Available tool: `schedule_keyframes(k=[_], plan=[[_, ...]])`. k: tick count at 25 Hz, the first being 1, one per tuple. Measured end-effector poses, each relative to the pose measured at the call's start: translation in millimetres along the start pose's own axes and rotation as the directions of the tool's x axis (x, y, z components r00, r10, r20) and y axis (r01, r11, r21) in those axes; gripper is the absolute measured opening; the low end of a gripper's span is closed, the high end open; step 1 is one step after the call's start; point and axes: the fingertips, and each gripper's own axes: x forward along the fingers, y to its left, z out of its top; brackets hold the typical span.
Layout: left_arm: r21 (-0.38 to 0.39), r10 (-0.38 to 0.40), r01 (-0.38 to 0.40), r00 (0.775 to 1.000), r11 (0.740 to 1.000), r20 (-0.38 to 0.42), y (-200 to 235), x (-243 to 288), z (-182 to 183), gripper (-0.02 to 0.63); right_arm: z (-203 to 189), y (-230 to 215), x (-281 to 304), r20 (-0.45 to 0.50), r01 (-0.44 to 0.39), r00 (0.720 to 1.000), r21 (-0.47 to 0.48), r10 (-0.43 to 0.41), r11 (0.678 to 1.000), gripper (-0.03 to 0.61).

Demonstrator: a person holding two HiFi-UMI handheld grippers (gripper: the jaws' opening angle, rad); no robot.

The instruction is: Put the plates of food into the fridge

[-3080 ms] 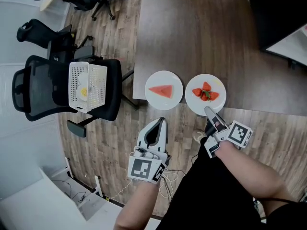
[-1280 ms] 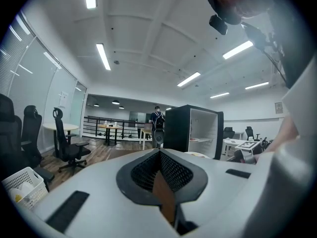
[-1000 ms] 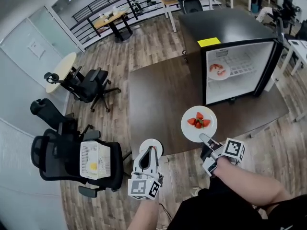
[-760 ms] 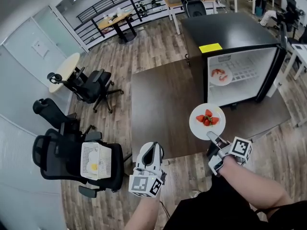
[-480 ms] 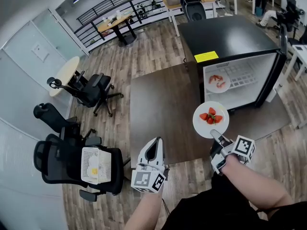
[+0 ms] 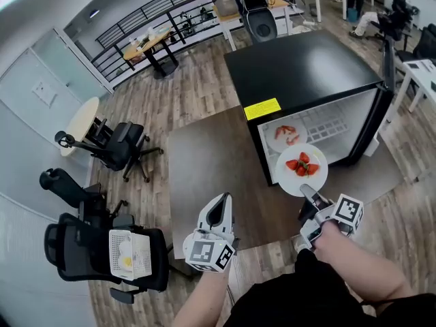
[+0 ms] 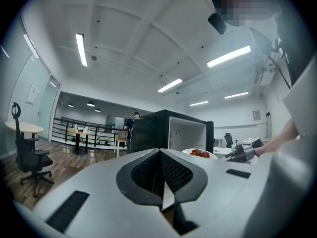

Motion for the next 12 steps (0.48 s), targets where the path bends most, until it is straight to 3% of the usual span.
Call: schedule_keyframes(k=[12], plan=[[0.023, -0.069, 0.069, 0.998, 0.997, -0.015, -44.9, 81.4, 1.8, 0.003, 90.1, -16.4, 0.8, 0.081, 0.017, 0.997, 0.021, -0.018, 1.000, 0.021]])
